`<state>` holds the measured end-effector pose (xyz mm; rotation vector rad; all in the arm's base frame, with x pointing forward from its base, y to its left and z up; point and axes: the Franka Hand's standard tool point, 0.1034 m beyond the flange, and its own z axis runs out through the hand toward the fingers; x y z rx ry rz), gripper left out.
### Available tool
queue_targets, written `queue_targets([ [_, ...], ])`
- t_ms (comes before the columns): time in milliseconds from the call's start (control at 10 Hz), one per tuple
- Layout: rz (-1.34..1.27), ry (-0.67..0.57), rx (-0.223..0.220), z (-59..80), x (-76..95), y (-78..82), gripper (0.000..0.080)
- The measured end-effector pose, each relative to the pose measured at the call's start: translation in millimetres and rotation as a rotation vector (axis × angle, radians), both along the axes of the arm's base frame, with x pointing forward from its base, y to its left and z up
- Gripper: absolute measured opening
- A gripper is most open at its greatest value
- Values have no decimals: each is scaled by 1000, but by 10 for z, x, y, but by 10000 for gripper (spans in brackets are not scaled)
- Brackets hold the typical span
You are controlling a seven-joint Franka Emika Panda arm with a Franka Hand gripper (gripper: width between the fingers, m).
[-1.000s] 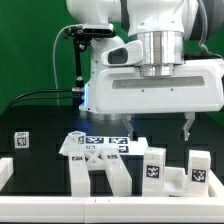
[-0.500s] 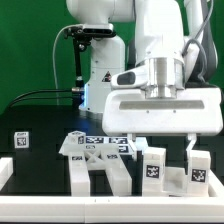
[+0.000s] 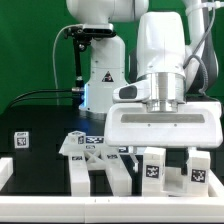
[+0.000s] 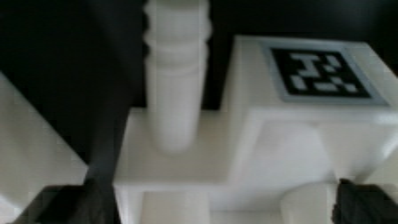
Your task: Assemble chair
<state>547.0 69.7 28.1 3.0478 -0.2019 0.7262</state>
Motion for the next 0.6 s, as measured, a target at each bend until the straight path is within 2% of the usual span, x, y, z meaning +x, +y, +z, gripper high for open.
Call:
queue_targets([
  [200, 2, -1, -2, 3, 37, -23, 648],
  [600, -18, -1, -7, 0, 90, -196, 648],
])
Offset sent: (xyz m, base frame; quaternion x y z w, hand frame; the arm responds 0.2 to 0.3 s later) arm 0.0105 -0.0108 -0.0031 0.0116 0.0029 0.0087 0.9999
